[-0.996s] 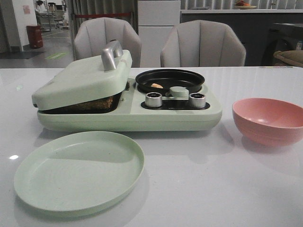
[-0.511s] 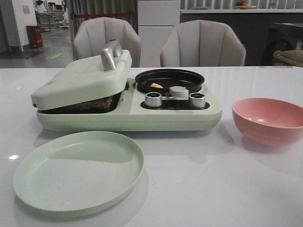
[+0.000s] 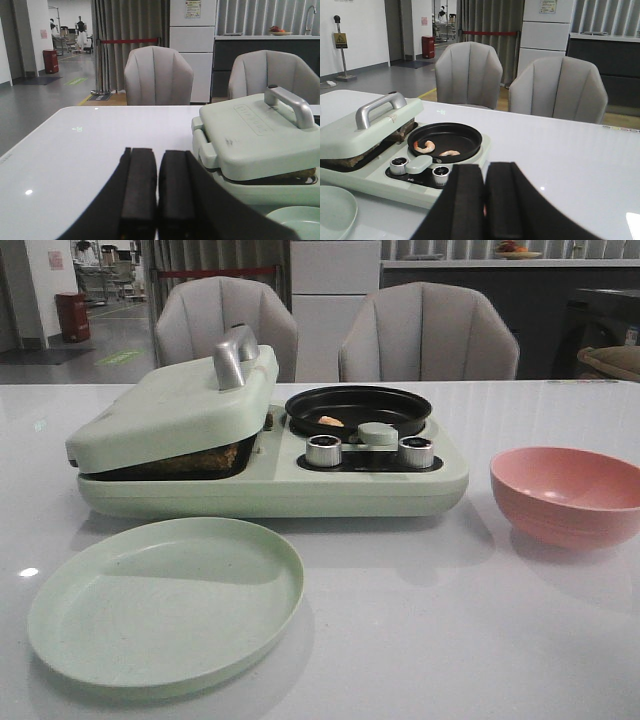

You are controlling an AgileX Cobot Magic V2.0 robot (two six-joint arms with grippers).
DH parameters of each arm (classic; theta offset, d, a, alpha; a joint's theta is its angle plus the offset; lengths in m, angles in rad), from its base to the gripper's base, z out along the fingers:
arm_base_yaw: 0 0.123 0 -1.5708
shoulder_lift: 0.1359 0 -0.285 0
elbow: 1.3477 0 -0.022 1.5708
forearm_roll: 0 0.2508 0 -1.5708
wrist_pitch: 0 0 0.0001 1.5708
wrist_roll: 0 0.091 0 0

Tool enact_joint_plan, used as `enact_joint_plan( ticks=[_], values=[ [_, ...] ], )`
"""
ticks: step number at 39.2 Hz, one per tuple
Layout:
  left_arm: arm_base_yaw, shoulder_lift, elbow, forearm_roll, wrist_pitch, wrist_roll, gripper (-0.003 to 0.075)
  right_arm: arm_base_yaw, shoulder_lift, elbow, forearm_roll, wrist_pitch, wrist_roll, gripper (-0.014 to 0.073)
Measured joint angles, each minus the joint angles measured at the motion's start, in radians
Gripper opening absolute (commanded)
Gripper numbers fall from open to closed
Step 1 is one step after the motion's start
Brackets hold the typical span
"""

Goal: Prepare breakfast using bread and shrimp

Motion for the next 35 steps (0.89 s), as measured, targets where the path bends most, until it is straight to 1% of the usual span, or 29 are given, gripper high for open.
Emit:
enact_joint_plan(
  ticks=[7, 16, 35],
  values=[
    [0.000, 0.000, 0.000, 0.000, 0.000, -0.002, 0.0114, 0.000, 0.000, 0.000, 0.000, 0.000, 0.000, 0.0155],
    [-0.013, 0.000, 0.000, 0.056, 0.000, -0.002, 0.0114, 0.000, 0.000, 0.000, 0.000, 0.000, 0.000, 0.0155],
    [-0.013, 0.000, 0.000, 0.064, 0.000, -0.002, 0.0114, 0.000, 0.000, 0.000, 0.000, 0.001, 0.000, 0.0155]
  ],
)
